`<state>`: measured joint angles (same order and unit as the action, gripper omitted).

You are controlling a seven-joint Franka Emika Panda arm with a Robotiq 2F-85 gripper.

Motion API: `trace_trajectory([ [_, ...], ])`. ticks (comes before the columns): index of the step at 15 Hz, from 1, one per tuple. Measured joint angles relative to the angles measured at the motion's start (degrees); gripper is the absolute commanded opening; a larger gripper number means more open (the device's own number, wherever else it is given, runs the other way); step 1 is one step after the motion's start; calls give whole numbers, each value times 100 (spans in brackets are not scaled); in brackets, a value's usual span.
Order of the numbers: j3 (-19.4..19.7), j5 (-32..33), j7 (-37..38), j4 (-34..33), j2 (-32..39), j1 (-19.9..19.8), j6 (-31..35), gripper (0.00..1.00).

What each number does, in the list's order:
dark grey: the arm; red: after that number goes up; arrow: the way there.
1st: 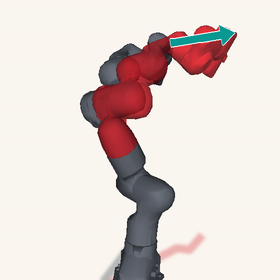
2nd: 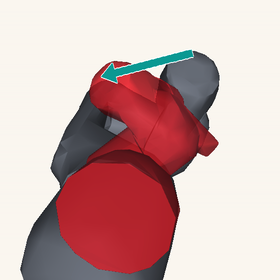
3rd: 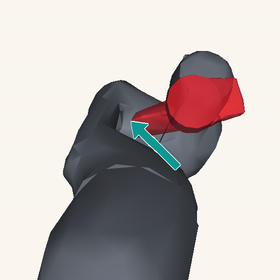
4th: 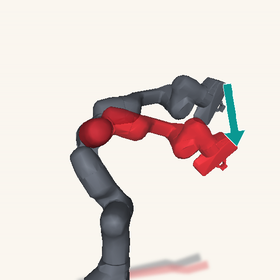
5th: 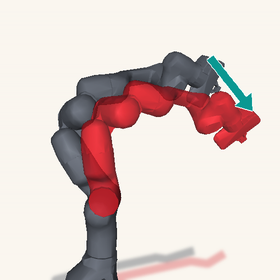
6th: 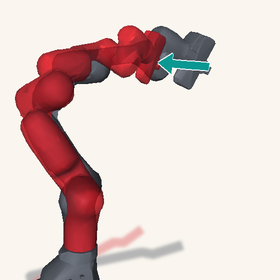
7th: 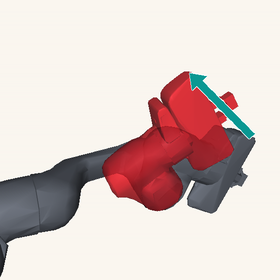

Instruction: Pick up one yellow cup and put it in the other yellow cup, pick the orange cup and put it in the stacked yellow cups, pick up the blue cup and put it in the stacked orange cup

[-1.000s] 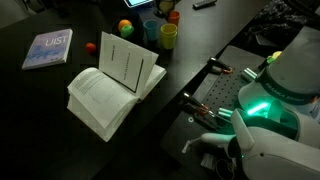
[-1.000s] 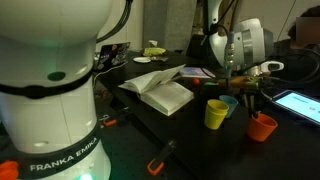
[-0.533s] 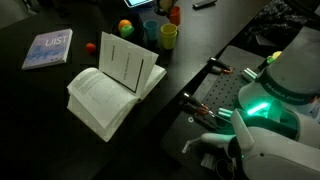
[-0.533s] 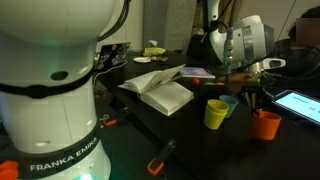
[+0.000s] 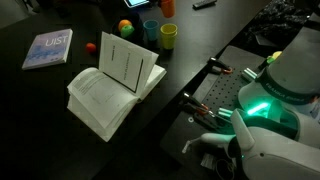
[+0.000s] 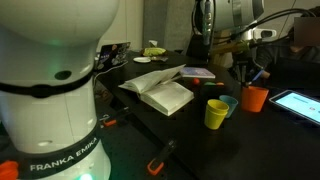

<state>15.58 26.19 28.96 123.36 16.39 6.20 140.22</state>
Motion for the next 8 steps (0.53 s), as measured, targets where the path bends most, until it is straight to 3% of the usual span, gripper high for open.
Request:
trace_trajectory([
  [4, -389, -395, -107, 72, -553, -36, -918, 3],
  [8, -688, -751, -150, 325, -936, -152, -1273, 3],
])
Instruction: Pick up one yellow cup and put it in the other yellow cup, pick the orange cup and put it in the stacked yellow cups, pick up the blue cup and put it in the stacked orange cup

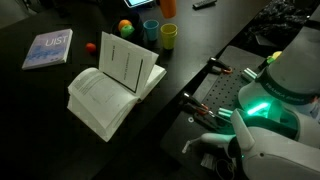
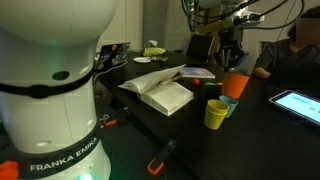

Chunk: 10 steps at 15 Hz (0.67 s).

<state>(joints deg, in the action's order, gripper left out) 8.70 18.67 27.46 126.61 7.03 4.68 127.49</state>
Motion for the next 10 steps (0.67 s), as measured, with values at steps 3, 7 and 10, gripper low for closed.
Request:
trace_trajectory([
  [3, -185, -215, -5, 266, -188, -56, 11, 3],
  [7, -329, -201, 5, 605, -281, -80, 282, 3],
  [10, -350, -186, 6, 804, -279, -108, 627, 3],
])
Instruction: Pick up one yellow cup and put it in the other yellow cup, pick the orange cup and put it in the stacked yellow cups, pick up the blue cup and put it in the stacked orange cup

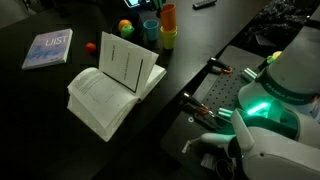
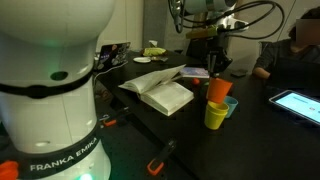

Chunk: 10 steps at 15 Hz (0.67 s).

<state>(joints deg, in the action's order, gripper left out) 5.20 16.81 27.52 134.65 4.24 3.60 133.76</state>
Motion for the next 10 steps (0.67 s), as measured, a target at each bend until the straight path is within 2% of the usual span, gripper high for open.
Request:
trace_trajectory([
  [6, 0, 276, 18, 260, 7, -69, 611, 3],
  [7, 0, 307, 19, 281, 8, -81, 666, 27],
  [10, 0, 323, 19, 339, 8, -111, 766, 44],
])
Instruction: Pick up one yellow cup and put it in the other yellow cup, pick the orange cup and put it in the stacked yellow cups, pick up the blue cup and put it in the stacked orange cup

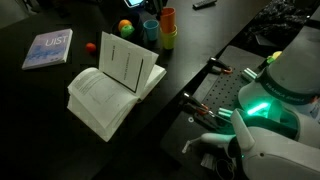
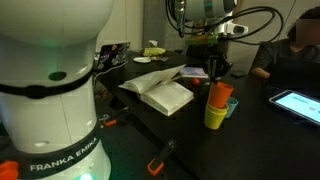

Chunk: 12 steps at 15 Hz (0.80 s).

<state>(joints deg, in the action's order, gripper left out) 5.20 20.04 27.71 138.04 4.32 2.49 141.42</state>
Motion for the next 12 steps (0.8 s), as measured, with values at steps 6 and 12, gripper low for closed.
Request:
trace_trajectory([
  [6, 0, 0, -1, 50, 1, -45, 138, 91],
  [12, -118, -700, -1173, 51, 179, -57, 776, 100],
])
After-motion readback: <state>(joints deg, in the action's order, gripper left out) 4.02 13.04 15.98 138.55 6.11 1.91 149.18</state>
